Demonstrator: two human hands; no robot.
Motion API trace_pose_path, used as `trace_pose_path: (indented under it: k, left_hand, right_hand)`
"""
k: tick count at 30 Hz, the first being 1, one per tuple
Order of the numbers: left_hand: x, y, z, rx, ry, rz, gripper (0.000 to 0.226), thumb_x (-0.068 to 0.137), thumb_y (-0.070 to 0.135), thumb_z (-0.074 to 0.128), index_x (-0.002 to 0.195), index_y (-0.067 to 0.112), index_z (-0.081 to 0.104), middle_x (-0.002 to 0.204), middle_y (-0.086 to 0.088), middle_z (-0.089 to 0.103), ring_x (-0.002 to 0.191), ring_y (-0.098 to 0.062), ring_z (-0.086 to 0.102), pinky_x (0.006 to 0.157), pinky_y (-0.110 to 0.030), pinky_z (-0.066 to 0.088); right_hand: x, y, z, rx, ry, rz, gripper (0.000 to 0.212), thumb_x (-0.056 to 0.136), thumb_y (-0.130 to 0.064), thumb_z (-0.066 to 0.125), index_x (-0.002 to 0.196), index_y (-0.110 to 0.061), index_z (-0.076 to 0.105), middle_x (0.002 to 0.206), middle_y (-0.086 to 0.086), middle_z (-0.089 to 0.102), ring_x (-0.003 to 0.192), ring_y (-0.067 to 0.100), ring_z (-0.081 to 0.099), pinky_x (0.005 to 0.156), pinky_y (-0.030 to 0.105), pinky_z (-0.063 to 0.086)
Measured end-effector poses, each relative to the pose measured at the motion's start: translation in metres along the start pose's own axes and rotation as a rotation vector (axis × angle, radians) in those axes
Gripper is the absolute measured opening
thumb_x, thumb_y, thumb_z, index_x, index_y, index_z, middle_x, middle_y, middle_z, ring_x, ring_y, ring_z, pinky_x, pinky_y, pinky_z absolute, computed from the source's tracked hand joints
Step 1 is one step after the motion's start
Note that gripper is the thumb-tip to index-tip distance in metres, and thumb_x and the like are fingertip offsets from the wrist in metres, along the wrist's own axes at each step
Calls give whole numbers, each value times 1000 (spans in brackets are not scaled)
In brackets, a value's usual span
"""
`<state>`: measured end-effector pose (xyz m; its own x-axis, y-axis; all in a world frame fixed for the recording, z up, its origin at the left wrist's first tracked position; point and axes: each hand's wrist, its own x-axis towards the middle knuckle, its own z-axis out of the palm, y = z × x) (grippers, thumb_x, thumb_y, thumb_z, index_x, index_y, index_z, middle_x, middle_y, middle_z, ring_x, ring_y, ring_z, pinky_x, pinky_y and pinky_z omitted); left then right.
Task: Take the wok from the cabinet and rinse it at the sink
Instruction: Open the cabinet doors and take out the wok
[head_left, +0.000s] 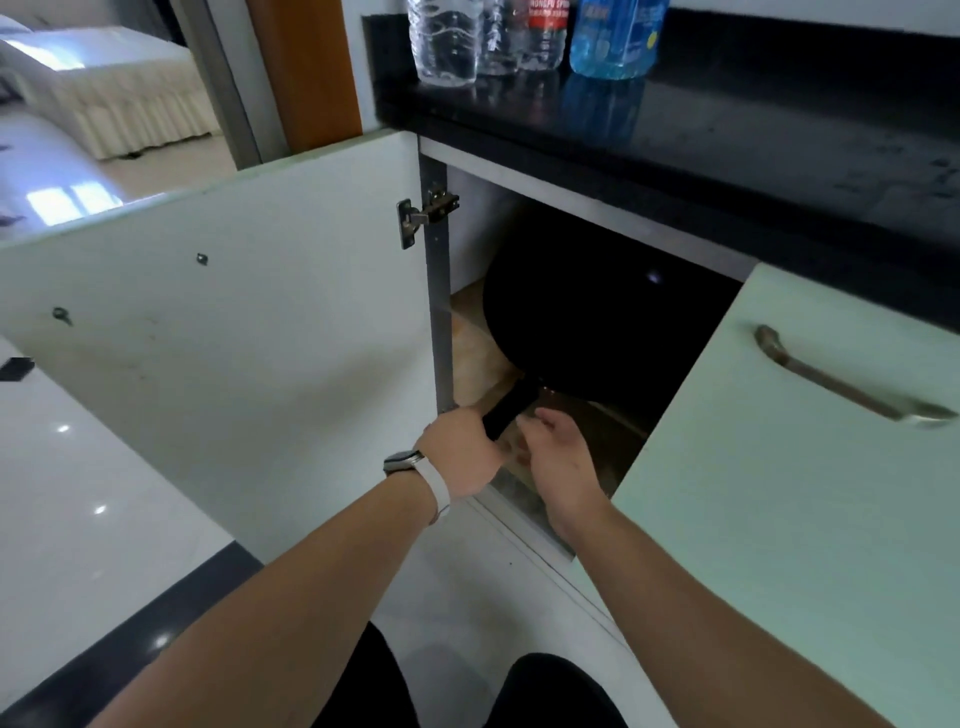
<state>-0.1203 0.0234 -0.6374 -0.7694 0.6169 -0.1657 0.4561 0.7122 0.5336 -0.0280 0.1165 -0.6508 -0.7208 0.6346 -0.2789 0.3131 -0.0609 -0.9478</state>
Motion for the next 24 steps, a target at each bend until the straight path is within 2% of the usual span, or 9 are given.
trace_pose_path:
  k: [4,6,8,10,12,15,19,22,24]
  left_hand:
    - [-2,3,7,123,-11,144,14,84,26,44,79,32,32,66,10,41,70,-29,58,58,-28,36]
    - [-6,6,8,84,25,161,13,85,26,45,88,33,34,66,16,38,66,-23,54,54,-27,32]
    - [-11,8,7,22,61,141,19,85,20,51,95,30,39,66,18,39,61,-17,47,48,-17,28]
    - [-15,8,9,-12,48,132,21,85,14,55,91,25,39,66,15,42,56,-14,46,43,-14,32]
    - [-18,7,10,-38,38,123,27,85,14,58,78,27,35,65,11,43,56,-15,46,43,-13,33]
    - [-24,5,15,-63,55,94,29,86,23,61,76,32,35,67,8,49,57,-14,49,46,-20,29]
    - [-34,0,18,-76,125,44,15,91,38,57,86,30,44,69,5,57,60,-18,56,50,-28,33]
    - [-42,-4,17,-61,168,-19,23,90,45,57,87,23,51,70,2,60,62,-20,58,51,-30,38]
    - [-48,-6,17,-69,187,-49,25,90,46,57,86,22,54,70,0,61,62,-20,59,52,-32,41]
  right_hand:
    - [20,8,5,505,-149,94,31,99,-21,58,129,-16,59,117,9,72,111,25,68,97,40,54]
    - [28,9,5,667,-223,112,35,98,-15,59,133,-14,57,125,16,68,116,30,66,104,47,50]
    - [37,12,3,828,-266,171,44,93,-15,64,136,-10,55,135,23,60,125,37,59,109,54,43]
    - [39,11,2,942,-288,227,54,89,-21,68,138,-8,52,139,24,56,129,38,55,112,55,39]
    - [38,10,1,1002,-312,247,53,91,-25,65,138,-5,52,127,20,60,119,34,59,112,51,41]
    - [35,7,0,1056,-332,241,48,96,-28,57,136,-3,51,112,17,57,106,33,56,112,48,41]
    - [32,1,0,1084,-314,252,52,96,-32,53,139,-3,49,120,18,58,117,35,58,111,49,41]
    - [30,1,3,1080,-336,272,53,95,-34,53,137,-1,50,124,18,56,121,37,58,106,48,47]
    - [27,3,6,1074,-357,286,46,96,-33,53,128,-1,55,122,19,56,118,39,58,108,50,44]
